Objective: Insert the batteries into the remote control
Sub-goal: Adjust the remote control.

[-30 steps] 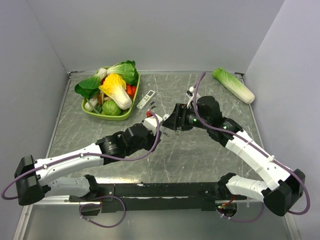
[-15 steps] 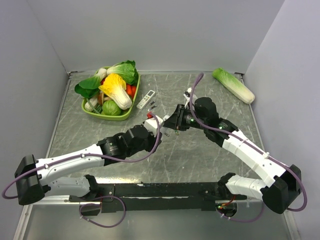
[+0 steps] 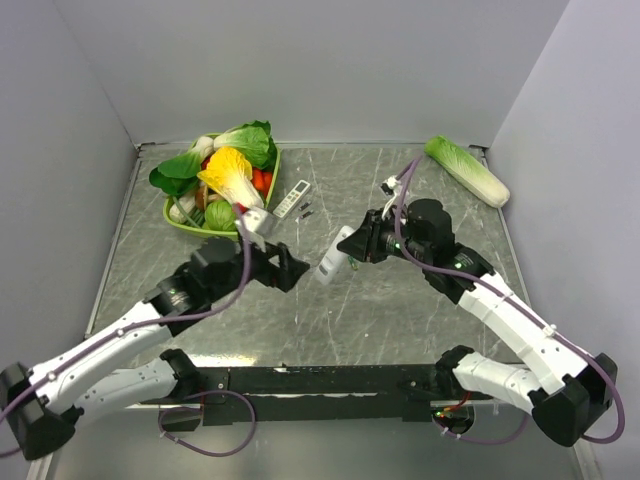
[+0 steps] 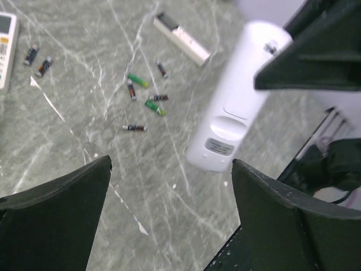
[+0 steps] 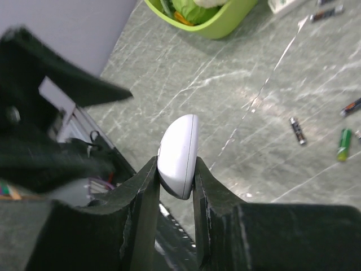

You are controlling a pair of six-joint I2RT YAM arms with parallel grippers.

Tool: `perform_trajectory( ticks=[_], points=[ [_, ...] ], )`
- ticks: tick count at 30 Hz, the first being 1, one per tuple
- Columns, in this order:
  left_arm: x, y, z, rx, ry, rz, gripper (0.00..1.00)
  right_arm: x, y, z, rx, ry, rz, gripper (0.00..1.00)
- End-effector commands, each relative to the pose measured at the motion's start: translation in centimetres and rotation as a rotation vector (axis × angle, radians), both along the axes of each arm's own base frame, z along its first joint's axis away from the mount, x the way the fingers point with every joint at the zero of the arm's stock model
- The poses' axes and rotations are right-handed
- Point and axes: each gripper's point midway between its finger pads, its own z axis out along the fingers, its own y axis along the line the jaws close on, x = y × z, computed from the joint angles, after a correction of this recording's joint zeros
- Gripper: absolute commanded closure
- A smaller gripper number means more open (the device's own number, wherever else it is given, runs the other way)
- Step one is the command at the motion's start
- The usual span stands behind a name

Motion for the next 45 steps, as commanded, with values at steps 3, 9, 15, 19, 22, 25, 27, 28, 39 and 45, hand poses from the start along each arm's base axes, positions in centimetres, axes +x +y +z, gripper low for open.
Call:
perform_trajectory(
  ticks=[3,9,15,19,22,25,27,28,39,45],
  points=[
    [-2.8,-0.6,5.1,-0.246,0.032,-0.291,0.06,-1.6,-0.6,4.4,-0.028,-0.341,0.163,1.00],
    [-3.8,-0.3,6.4,-0.214,0.008,-0.447,0.00,-5.2,0.0,7.1,-0.011,-0.610,0.404,1.00],
    [-5.6,-1.3,7.3,-0.182,-0.054,-0.655,0.01,-9.0,0.8,10.5,0.077,-0.819,0.630,1.00],
    [-6.7,-1.7,7.7,-0.215,-0.089,-0.739,0.01,-9.6,1.9,11.1,0.121,-0.758,0.761,1.00],
    [-7.2,-2.1,8.0,-0.229,-0.164,-0.758,0.01,-10.2,2.5,11.6,0.165,-0.727,0.846,1.00],
    [-8.8,-2.8,7.7,-0.237,-0.198,-0.810,0.01,-10.4,3.0,11.9,0.204,-0.730,0.900,1.00],
    [-9.0,-3.5,7.2,-0.227,-0.205,-0.796,0.01,-10.6,3.1,12.0,0.224,-0.714,0.925,1.00],
    [-8.9,-3.6,6.9,-0.224,-0.204,-0.789,0.02,-10.6,3.2,11.9,0.226,-0.709,0.930,1.00],
    [-8.0,-5.4,5.5,-0.252,-0.164,-0.753,0.28,-10.6,3.5,11.5,0.260,-0.694,0.956,1.00],
    [-8.0,-6.0,4.8,-0.234,-0.147,-0.746,0.48,-10.2,3.7,11.0,0.249,-0.684,0.941,1.00]
  ],
)
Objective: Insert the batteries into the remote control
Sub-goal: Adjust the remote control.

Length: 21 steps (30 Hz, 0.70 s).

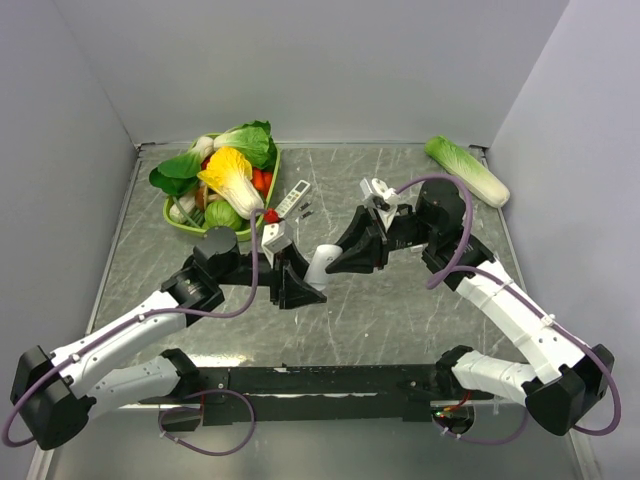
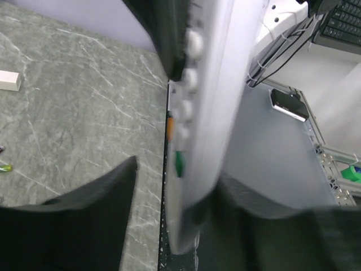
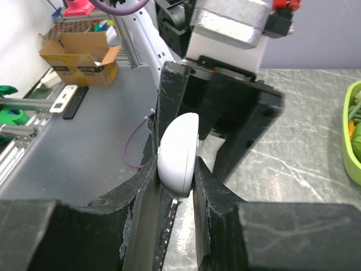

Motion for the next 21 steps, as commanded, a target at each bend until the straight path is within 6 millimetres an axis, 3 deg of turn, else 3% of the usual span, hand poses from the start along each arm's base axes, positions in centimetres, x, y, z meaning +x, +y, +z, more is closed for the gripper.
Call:
perform_trajectory(
  ticks=[1,5,8,9,10,11,14,16,19,21],
  points=[
    [0.5,-0.6,0.9,-0.028,-0.046,0.020,0.50,-0.2,0.0,0.9,0.035,-0.060,0.023,1.00],
    [0.4,-0.8,1.1,-0.035,-0.046,0.022,0.56,0.1,0.1,0.4,0.028,-0.053,0.009,1.00],
    [0.4,-0.9,1.1,-0.039,-0.047,0.028,0.70,0.2,0.2,0.0,0.022,-0.046,0.009,1.00],
    [0.5,-0.9,1.0,-0.036,-0.045,0.031,0.84,0.5,0.3,-0.2,0.017,-0.040,-0.003,1.00],
    [0.5,-0.9,0.9,-0.034,-0.043,0.034,0.91,0.6,0.4,-0.4,0.014,-0.043,-0.009,1.00],
    [0.7,-0.8,0.8,-0.030,-0.040,0.046,0.99,0.9,0.4,-0.6,0.010,-0.043,-0.028,0.88],
    [1.3,-0.6,0.3,-0.018,-0.026,0.097,0.99,1.9,0.3,-0.9,0.012,-0.068,-0.112,0.66],
    [1.5,-0.3,-0.1,-0.017,-0.010,0.131,0.99,2.6,0.1,-1.2,0.013,-0.081,-0.170,0.59],
    [1.8,0.2,-0.6,-0.021,0.000,0.174,0.99,2.7,-0.2,-1.2,0.032,-0.105,-0.211,0.65],
    [1.5,0.4,-0.8,-0.030,-0.001,0.170,0.96,2.6,-0.2,-1.3,0.035,-0.101,-0.212,0.84]
  ],
)
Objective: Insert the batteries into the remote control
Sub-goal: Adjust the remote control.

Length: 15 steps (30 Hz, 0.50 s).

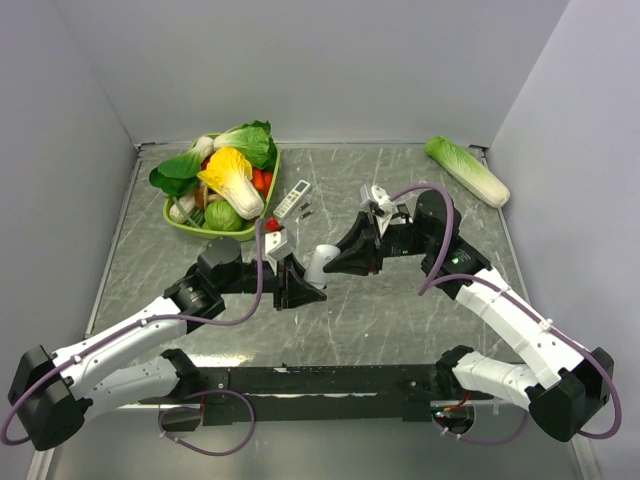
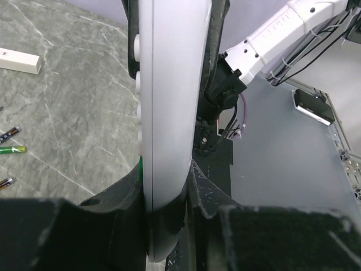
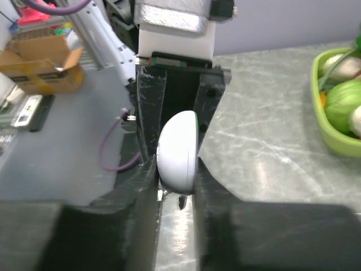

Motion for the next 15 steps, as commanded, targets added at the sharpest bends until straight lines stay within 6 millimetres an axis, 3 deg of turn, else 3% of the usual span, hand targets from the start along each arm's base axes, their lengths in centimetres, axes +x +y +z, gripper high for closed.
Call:
perform_trajectory(
  ticks=[1,3,4,5,11,15],
  points=[
    [0.6,0.6,1.6,-0.071,-0.010,0.078,0.96,0.1,-0.3,1.6,0.055,-0.114,-0.037,0.89],
    [0.5,0.8,1.7,-0.089,-0.009,0.079,0.97,0.0,-0.1,1.3,0.050,-0.095,-0.018,0.91],
    [0.5,0.8,1.7,-0.091,-0.010,0.085,0.98,0.0,-0.1,1.1,0.046,-0.087,-0.015,0.87],
    [0.6,0.9,1.6,-0.093,-0.011,0.094,0.99,0.1,0.0,1.1,0.043,-0.082,-0.017,0.70],
    [3.8,2.0,-0.3,-0.031,0.023,0.299,0.99,0.7,-0.7,1.0,0.051,-0.159,-0.100,0.24],
    [5.7,3.1,-1.3,0.001,0.062,0.441,0.99,1.5,-1.6,-0.3,0.053,-0.279,-0.181,0.18]
  ],
)
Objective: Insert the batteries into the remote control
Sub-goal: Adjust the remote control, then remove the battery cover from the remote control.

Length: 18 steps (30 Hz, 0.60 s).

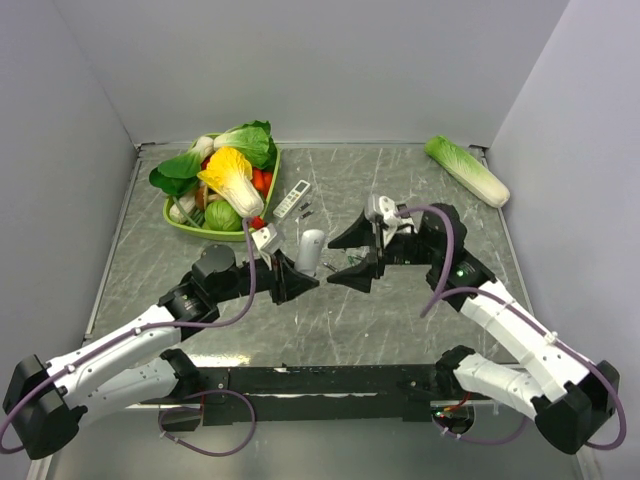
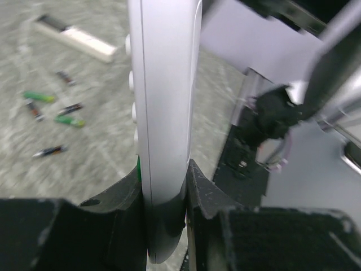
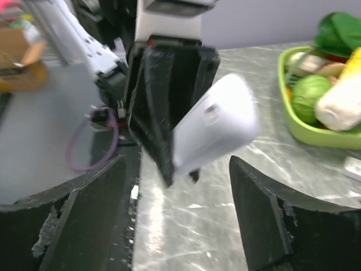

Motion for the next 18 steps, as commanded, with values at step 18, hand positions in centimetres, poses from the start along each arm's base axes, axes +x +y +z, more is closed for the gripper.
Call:
perform_trajectory(
  ticks=[18],
  points=[
    [4.5,6.2,1.0,0.193,0.081,0.439,0.99,3.0,1.7,4.2,0.099,-0.712,-0.276,0.12]
  ],
)
